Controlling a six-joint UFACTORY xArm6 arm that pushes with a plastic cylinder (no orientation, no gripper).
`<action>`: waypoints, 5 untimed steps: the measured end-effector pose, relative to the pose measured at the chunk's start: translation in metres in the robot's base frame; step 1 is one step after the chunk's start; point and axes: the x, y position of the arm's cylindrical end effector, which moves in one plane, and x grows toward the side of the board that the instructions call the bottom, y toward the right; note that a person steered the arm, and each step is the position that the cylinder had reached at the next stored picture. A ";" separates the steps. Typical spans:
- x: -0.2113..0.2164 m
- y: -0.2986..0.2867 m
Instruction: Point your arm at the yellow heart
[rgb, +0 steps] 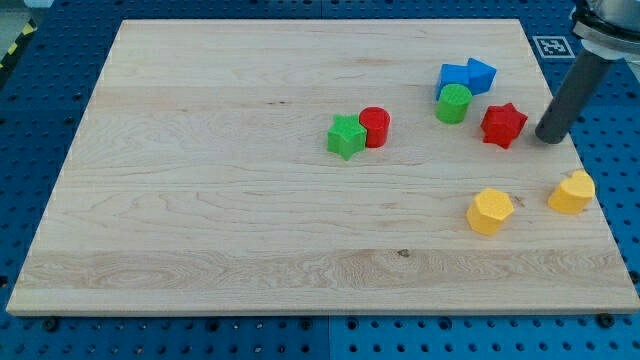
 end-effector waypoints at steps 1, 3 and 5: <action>0.000 -0.011; 0.000 -0.027; 0.024 0.032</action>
